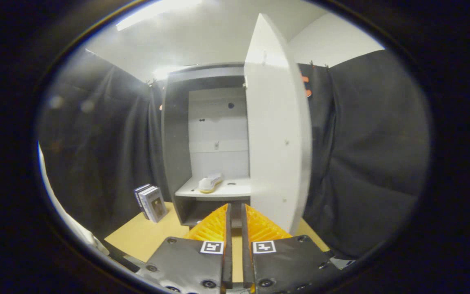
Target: Open the shoe cabinet door, grab the shoes and put them into the shoe cabinet, then close the shoe cabinet door.
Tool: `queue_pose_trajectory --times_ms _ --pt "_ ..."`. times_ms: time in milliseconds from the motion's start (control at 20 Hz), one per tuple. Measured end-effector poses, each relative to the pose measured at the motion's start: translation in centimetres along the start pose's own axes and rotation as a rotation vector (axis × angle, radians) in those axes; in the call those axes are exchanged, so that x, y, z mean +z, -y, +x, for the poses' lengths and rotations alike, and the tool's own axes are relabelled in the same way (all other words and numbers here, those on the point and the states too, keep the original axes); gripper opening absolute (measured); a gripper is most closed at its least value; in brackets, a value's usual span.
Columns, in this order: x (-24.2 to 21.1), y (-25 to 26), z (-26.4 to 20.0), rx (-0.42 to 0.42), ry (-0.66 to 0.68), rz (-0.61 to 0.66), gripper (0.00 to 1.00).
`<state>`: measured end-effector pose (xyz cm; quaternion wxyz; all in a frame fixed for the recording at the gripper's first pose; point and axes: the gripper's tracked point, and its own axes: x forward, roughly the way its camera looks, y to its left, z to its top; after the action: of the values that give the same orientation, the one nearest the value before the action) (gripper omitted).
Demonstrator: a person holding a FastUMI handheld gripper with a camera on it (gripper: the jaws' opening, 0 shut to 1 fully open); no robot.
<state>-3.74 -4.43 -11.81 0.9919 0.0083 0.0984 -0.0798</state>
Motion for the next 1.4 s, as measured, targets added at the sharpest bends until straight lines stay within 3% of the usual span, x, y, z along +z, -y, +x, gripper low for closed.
queue_pose_trajectory --times_ms 150,450,650,1100,1400 --pt "-3.2 -3.3 1.7 0.025 -0.034 0.03 0.14" --pt "-14.7 -7.7 5.4 0.008 -0.23 0.098 0.25" --pt "-22.5 -9.3 7.5 0.008 -0.308 0.049 0.27" --pt "-37.2 -9.7 11.2 -0.018 -0.46 0.022 0.27" --pt "-42.4 -8.6 12.0 -0.055 -0.61 0.052 0.27"
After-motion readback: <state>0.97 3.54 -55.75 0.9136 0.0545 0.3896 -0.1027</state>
